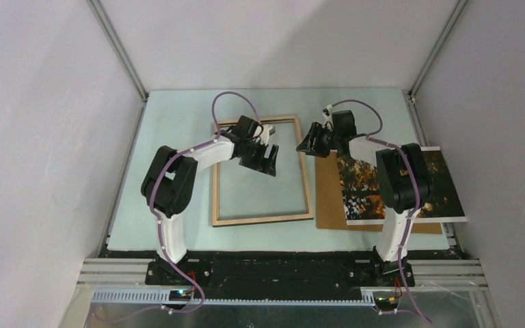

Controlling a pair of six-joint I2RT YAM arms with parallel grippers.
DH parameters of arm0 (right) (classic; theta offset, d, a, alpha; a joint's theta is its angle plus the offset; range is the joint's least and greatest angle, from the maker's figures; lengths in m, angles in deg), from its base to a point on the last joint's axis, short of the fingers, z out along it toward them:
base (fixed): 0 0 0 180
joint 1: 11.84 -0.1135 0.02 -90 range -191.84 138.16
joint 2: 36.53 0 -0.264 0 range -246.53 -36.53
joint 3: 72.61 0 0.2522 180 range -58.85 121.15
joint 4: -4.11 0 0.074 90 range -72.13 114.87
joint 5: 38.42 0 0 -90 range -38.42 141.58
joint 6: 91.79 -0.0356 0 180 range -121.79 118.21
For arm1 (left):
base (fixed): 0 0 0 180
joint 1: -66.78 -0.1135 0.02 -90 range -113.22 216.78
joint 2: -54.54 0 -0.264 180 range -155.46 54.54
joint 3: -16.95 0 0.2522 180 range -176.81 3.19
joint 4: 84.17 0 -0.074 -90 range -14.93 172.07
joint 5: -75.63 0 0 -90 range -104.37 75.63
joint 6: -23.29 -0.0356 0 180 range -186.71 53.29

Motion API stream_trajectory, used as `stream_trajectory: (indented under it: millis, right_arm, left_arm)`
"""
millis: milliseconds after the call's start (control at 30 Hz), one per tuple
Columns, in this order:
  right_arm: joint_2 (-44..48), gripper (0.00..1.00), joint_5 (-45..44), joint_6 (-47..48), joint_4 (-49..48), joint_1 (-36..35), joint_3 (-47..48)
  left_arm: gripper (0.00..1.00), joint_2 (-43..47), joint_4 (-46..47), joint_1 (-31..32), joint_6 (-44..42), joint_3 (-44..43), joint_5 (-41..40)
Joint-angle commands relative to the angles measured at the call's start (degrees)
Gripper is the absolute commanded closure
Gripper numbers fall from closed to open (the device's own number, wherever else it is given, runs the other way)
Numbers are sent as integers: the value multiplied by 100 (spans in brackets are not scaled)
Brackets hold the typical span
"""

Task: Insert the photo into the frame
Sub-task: Place the photo frame item in the photo frame.

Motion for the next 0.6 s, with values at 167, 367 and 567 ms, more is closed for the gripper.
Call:
stream_trajectory:
  millis: [167,367,567]
  right_arm:
    - [548,46,-249,474,306,18,88]
    - [686,46,-256,779,457,-69,92]
    - [903,47,-359,1433,686,-270,-13]
  left_arm:
    - [11,107,155,23,-112,157,-25]
    - [11,220,158,22,-187,219,-129]
    - [11,326,156,23,-272,258,-260]
